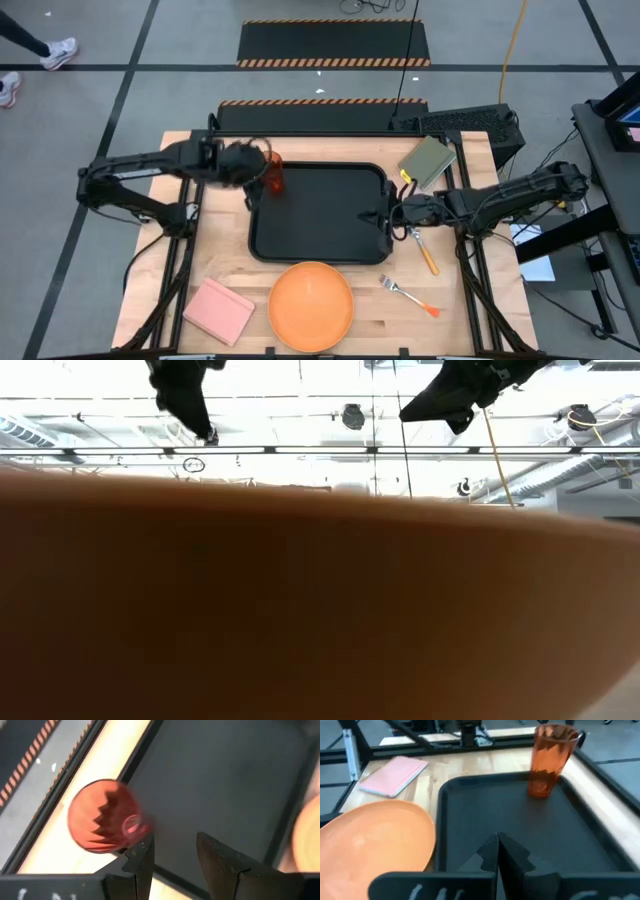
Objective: Pick and place plate/cup/fork/spoon on tray
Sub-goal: Put the orange plate on the black tray to the bottom right of the red cup
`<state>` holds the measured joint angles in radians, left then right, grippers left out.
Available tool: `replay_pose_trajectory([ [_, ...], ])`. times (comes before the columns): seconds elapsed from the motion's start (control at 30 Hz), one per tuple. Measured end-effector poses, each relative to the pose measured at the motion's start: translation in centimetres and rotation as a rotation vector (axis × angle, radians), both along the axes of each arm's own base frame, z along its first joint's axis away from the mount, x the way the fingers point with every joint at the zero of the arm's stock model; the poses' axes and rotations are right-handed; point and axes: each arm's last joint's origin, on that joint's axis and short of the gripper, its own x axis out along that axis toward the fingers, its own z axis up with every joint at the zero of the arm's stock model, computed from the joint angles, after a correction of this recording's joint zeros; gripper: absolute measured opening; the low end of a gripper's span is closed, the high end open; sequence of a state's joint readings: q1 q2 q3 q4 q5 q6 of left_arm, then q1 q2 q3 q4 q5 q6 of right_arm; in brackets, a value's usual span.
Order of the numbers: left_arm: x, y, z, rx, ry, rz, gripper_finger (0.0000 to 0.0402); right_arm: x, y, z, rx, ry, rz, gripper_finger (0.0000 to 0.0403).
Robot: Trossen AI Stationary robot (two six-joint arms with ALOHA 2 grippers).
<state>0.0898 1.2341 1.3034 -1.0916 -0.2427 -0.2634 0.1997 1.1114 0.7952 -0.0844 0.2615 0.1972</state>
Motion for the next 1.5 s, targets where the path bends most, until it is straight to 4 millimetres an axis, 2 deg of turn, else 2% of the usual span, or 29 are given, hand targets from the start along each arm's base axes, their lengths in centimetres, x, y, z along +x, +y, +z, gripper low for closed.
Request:
replay_pose_trajectory([
  [0.13, 0.0, -4.1, 0.3, 0.071, -0.050, -0.044, 0.0149, 0.2, 1.2, -0.3, 0.087, 0.009, 0.070, 0.0017],
  [0.23, 0.2, -7.3, -0.2, 0.126, -0.107, -0.104, 0.0149, 0.6, 2.7, -1.4, 0.101, 0.055, 0.128, 0.0040],
  [0.33, 0.4, -9.9, -1.2, 0.158, -0.182, -0.173, 0.0149, 1.6, 4.8, -2.2, 0.086, 0.106, 0.188, 0.0069],
  [0.47, 0.8, -12.2, -2.8, 0.156, -0.293, -0.231, 0.0149, 3.0, 8.5, -3.6, 0.037, 0.173, 0.307, 0.0111],
  [0.6, 1.0, -13.1, -4.3, 0.164, -0.353, -0.248, 0.0149, 3.8, 12.0, -4.6, -0.008, 0.227, 0.455, 0.0150],
  [0.77, 1.4, -13.3, -4.5, 0.103, -0.433, -0.218, 0.0149, 4.1, 15.3, -5.7, -0.031, 0.271, 0.549, 0.0186],
  [0.9, 1.9, -13.6, -4.3, 0.074, -0.489, -0.204, 0.0149, 4.8, 17.2, -7.0, -0.027, 0.317, 0.655, 0.0194],
  [1.07, 2.9, -14.3, -5.2, 0.088, -0.480, -0.225, 0.0149, 5.9, 18.4, -8.8, -0.088, 0.353, 0.699, 0.0183],
  [1.27, 3.5, -14.5, -6.0, 0.105, -0.447, -0.234, 0.0149, 6.4, 18.7, -10.2, -0.190, 0.365, 0.763, 0.0170],
  [1.5, 3.5, -14.4, -6.0, 0.122, -0.443, -0.242, 0.0149, 6.6, 18.5, -10.2, -0.340, 0.328, 0.771, 0.0168],
])
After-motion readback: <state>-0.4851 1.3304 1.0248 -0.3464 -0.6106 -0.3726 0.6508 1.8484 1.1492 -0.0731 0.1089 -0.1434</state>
